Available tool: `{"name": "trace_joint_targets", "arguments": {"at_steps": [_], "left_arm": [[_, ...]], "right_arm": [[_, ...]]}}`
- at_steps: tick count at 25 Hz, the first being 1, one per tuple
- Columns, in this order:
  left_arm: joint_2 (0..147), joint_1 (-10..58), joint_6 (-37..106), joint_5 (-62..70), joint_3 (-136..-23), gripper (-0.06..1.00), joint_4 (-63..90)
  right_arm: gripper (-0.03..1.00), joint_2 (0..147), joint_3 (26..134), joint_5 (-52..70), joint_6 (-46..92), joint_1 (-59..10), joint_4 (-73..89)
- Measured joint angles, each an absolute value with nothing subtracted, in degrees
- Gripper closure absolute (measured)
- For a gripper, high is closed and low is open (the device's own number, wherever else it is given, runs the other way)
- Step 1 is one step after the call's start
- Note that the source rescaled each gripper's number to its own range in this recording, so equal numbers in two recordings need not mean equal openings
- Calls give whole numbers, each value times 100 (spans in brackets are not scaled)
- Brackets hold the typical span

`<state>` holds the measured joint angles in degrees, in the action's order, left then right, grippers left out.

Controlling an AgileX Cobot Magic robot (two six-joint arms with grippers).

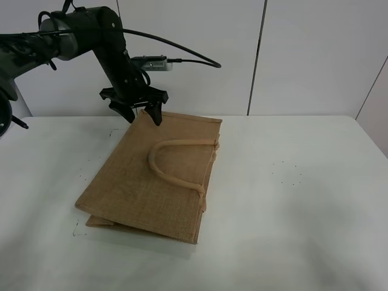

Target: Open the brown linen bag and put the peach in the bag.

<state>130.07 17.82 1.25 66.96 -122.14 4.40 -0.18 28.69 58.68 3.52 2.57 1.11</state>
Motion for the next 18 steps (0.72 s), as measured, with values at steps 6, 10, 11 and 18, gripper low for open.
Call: {"name": "trace_joint_targets", "arguments": {"at_steps": [6, 10, 11, 18], "left_arm": [[13000, 1189, -54, 6696, -12219, -6, -121], [12972, 676, -72, 6696, -12168, -6, -107], [12943, 592, -72, 6696, -12115, -6, -86], [12254, 440, -77, 6696, -11248, -6, 40]], "right_arm": [[-3, -18, 2869, 5868, 352, 257, 111], [-3, -18, 2869, 5868, 352, 257, 111], [-3, -18, 2869, 5868, 352, 257, 111], [-3, -18, 2869, 5868, 352, 257, 111]]}}
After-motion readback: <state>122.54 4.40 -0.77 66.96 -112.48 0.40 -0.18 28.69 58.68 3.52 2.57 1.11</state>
